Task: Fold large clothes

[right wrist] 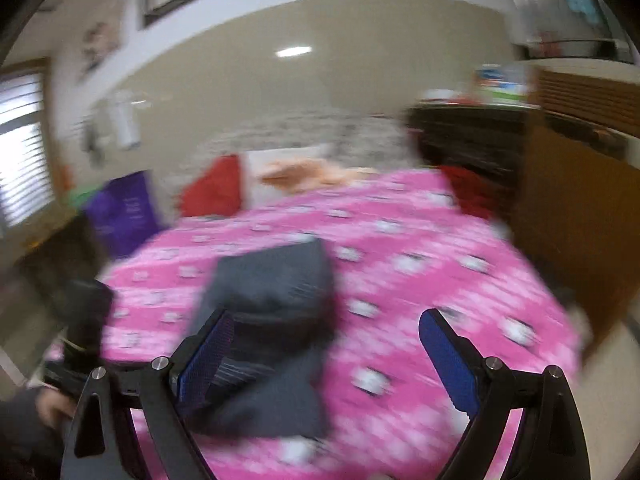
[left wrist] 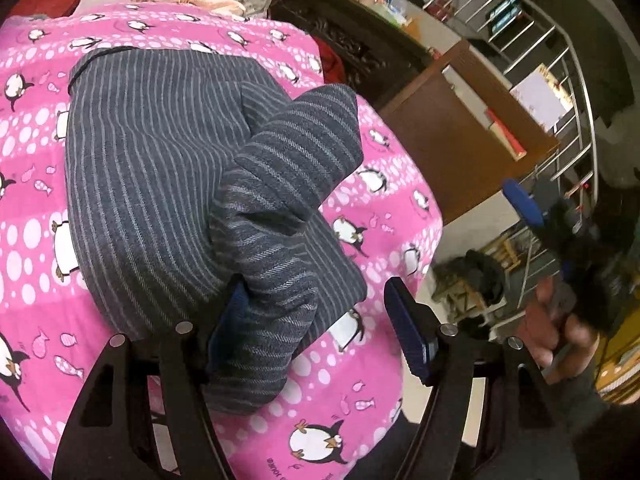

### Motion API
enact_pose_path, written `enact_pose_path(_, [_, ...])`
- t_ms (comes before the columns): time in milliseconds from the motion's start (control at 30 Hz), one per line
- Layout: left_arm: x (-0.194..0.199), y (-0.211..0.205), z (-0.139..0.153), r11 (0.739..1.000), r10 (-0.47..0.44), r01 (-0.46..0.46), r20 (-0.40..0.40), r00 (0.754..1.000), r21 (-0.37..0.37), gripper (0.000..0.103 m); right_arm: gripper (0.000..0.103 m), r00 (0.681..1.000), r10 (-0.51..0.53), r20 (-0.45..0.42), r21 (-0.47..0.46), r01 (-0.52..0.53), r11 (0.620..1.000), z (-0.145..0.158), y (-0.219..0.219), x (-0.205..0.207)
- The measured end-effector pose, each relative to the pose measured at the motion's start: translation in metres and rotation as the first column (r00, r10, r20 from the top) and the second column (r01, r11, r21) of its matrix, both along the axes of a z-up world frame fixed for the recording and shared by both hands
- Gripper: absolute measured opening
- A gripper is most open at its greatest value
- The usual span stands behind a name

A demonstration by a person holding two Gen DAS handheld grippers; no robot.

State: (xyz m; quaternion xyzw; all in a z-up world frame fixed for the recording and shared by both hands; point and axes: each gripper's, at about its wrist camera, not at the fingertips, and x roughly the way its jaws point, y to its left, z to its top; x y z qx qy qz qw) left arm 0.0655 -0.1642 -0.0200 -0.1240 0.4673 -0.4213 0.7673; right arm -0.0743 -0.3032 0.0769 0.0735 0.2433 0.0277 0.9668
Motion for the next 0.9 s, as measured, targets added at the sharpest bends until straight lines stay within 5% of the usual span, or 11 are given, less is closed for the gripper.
enact_pose_path(133, [-0.008, 0.018, -0.002, 0.998, -0.01, 0.01, 0.0, 1.0, -0.065, 0.069, 0.077, 0.963, 0.271, -0.003, 0.017, -0.271, 0.962, 0.018, 0.055, 0.068])
enact_pose_path(233, [-0.011, 0.037, -0.006, 0.993, 0.005, -0.006, -0.011, 1.0, -0.118, 0.071, 0.048, 0.936, 0.335, -0.108, 0.057, -0.331, 0.942, 0.014, 0.078, 0.126])
enact_pose_path(333, [-0.011, 0.045, -0.005, 0.991, 0.028, -0.03, -0.019, 0.999, -0.127, 0.071, 0.037, 0.883, 0.363, -0.299, 0.107, -0.347, 0.932, -0.003, 0.099, 0.186])
enact_pose_path(400, [-0.012, 0.046, -0.006, 0.991, 0.033, -0.035, -0.019, 0.999, -0.13, 0.071, 0.037, 0.833, 0.358, -0.423, 0.026, -0.383, 0.923, -0.017, 0.117, 0.205])
enact_pose_path(500, [-0.014, 0.046, -0.007, 0.991, 0.031, -0.032, -0.012, 0.999, -0.129, 0.071, 0.037, 0.783, 0.3, -0.544, -0.096, -0.413, 0.906, -0.04, 0.114, 0.2])
enact_pose_path(567, [-0.014, 0.05, -0.007, 0.99, 0.03, -0.032, -0.016, 0.999, -0.141, 0.071, 0.037, 0.784, 0.26, -0.564, -0.111, -0.384, 0.917, -0.049, 0.083, 0.177])
enact_pose_path(733, [-0.013, 0.047, -0.015, 0.988, 0.01, -0.014, -0.028, 1.0, -0.155, 0.071, 0.037, 0.794, 0.234, -0.562, -0.038, -0.307, 0.951, -0.09, 0.009, 0.116])
enact_pose_path(900, [-0.015, 0.04, -0.014, 0.991, -0.014, 0.012, -0.015, 1.0, -0.134, 0.071, 0.043, 0.814, 0.22, -0.538, 0.173, -0.149, 0.974, -0.143, -0.04, 0.081])
